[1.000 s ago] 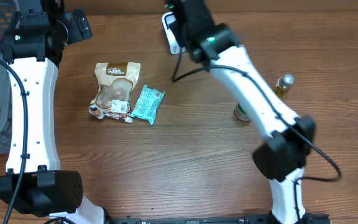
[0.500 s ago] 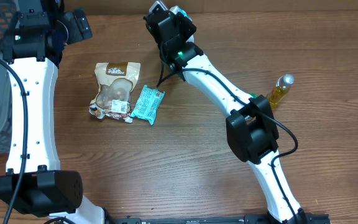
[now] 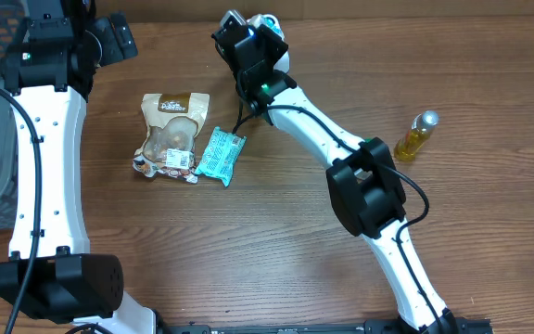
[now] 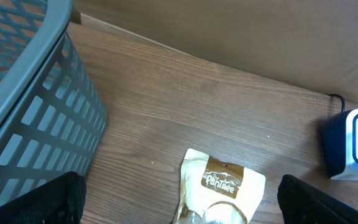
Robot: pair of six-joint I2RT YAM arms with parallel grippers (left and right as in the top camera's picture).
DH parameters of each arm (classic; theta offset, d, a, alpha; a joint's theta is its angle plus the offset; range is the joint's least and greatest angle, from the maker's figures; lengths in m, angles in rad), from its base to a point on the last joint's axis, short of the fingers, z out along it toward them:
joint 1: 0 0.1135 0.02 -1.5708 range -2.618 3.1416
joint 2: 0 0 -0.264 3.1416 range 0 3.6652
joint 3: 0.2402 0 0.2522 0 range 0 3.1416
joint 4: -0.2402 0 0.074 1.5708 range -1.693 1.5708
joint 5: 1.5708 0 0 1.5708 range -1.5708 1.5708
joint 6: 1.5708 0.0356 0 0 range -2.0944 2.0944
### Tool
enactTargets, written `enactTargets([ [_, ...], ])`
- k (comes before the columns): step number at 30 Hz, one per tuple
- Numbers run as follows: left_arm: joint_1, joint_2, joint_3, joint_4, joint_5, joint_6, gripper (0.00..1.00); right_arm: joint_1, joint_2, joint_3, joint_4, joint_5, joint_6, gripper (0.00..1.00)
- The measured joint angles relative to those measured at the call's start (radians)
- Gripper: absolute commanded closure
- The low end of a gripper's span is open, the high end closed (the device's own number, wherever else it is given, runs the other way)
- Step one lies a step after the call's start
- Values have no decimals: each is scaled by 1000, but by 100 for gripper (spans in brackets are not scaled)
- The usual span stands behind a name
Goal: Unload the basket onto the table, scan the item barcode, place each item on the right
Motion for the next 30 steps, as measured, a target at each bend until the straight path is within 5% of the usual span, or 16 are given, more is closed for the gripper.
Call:
enactTargets([
  [15,0,0,0,0,0,0,0,-18,-24,-3,-178,-15,89,96],
  [26,0,0,0,0,0,0,0,-52,-369,-1,-937,-208,587,96],
  [30,0,0,0,0,0,0,1,-117,-379,-31,-1051,-383,727,96],
])
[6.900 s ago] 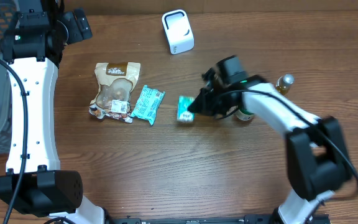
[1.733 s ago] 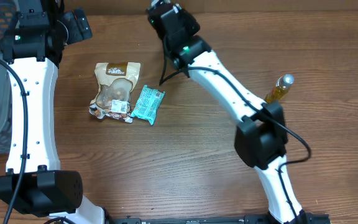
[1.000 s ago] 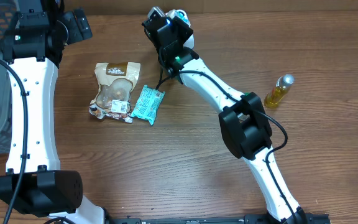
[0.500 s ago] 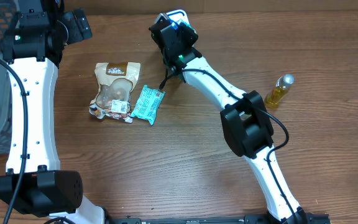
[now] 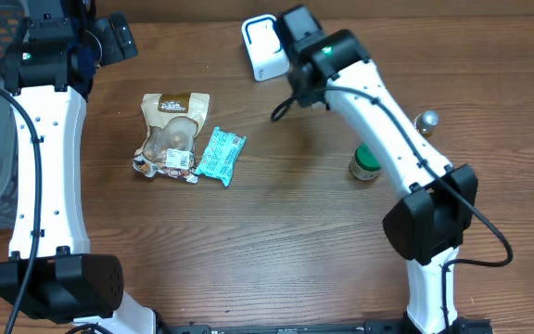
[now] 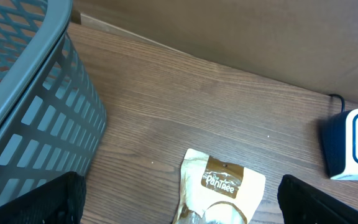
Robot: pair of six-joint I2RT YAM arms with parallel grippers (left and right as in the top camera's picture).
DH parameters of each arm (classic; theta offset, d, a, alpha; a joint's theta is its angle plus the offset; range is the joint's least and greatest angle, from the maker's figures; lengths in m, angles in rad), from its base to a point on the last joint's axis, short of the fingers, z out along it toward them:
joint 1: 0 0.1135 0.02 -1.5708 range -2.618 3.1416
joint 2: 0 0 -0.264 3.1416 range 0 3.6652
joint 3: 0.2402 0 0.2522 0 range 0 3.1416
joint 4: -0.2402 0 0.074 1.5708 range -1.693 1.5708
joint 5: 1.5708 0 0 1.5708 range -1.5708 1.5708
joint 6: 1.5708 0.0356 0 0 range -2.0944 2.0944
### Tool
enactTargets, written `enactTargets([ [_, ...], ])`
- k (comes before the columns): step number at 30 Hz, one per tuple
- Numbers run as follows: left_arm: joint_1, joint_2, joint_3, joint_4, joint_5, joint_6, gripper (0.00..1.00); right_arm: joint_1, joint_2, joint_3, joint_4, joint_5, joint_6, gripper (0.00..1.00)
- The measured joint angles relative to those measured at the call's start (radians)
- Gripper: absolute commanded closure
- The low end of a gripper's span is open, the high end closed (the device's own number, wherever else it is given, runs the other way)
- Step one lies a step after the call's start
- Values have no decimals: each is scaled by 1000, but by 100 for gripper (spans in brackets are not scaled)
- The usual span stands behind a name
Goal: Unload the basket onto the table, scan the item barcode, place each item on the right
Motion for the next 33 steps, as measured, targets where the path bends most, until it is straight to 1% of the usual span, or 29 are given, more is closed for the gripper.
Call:
enactTargets([
  [4,0,0,0,0,0,0,0,-65,8,-121,-5,-157,78,96],
  [7,0,0,0,1,0,0,1,-92,20,-246,58,-225,112,95],
  [8,0,0,0,0,0,0,1,-94,21,-282,84,-236,118,90],
  [10,0,0,0,0,0,0,1,-98,23,-345,129,-254,121,83],
  [11,0,0,0,0,0,0,0,-100,26,-368,144,-261,125,77],
  [12,0,0,0,0,0,0,0,-101,27,-383,152,-266,129,73],
  [14,0,0,0,0,0,0,0,-106,29,-397,156,-270,141,66],
  [16,0,0,0,0,0,0,0,-110,29,-397,154,-270,154,51],
  [17,0,0,0,0,0,0,1,-111,29,-396,153,-270,164,47],
  [18,0,0,0,0,0,0,0,-112,29,-396,148,-269,176,45],
  [21,0,0,0,0,0,0,1,-111,29,-381,111,-269,227,43],
  [26,0,0,0,0,0,0,1,-90,29,-295,60,-285,304,44],
  [29,0,0,0,0,0,0,0,-48,29,-267,73,-347,328,44],
  [33,0,0,0,0,0,0,0,49,29,-265,130,-448,346,44],
])
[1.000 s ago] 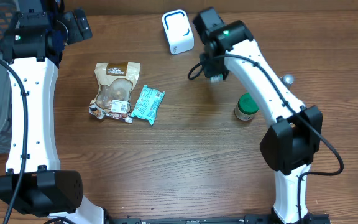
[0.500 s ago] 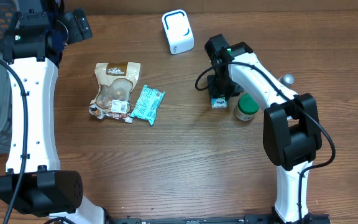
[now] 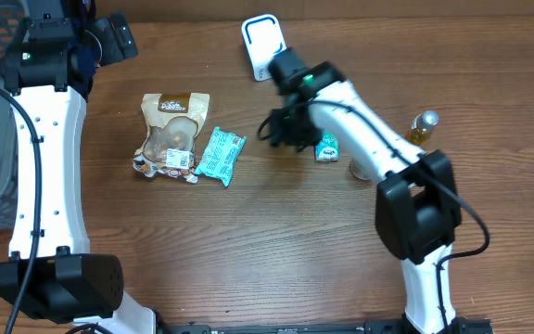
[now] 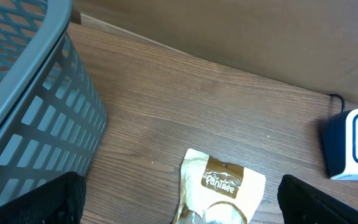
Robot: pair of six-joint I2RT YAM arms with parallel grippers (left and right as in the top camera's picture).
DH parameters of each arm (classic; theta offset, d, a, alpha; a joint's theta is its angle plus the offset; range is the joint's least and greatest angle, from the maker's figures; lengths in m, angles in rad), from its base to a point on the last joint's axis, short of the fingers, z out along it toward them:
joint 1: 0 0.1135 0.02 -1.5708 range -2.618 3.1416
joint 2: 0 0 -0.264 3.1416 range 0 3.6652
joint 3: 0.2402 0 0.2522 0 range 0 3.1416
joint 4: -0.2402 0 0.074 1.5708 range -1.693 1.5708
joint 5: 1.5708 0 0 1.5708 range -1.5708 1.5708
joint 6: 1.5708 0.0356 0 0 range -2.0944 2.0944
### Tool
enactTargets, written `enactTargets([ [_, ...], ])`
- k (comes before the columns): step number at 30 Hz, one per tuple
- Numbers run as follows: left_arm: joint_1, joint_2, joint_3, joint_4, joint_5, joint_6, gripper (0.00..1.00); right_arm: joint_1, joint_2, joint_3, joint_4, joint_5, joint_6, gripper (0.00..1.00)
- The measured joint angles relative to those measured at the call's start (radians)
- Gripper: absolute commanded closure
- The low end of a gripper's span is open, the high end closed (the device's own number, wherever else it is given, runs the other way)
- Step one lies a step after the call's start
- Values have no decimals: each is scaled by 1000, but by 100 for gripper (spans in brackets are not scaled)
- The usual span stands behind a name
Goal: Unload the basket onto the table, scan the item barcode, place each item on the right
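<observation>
The white and blue scanner stands at the back of the table and also shows at the right edge of the left wrist view as the scanner. My right gripper hangs in front of it over the wood; the overhead view does not show how its jaws stand. A small teal-and-white box lies just right of it, against the arm. My left gripper is open and high at the back left, with the tan snack bag on the table below it.
The tan snack bag and a teal packet lie left of centre. A yellow bottle stands at the right. A pale item peeks out under the right arm. A grey mesh basket fills the left side.
My right gripper has moved from beside the scanner at the back to the middle of the table. The teal-and-white box now lies where bare wood showed. The left arm is unchanged.
My right gripper first sat over the scanner at the back, hiding it. Then it stood just right of the uncovered scanner, with a green-capped jar in view on the right. Now it is nearer the front beside a small box, its arm covering most of the jar.
</observation>
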Motion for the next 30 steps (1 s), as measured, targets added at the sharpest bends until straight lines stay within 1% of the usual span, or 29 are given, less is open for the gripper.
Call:
enactTargets([
  [2,0,0,0,0,0,0,1,48,0,0,43,-24,20,44],
  [6,0,0,0,0,0,0,1,140,0,-10,157,-55,109,43],
  [11,0,0,0,0,0,0,1,197,0,-47,250,-41,172,42],
  [13,0,0,0,0,0,0,1,214,0,-68,292,-29,192,36],
  [14,0,0,0,0,0,0,0,219,0,-74,310,-26,193,29],
  [15,0,0,0,0,0,0,1,222,0,-80,320,-25,198,16],
  [16,0,0,0,0,0,0,0,227,0,-86,327,-23,198,0],
  [30,0,0,0,0,0,0,1,234,0,-92,340,-8,214,0],
])
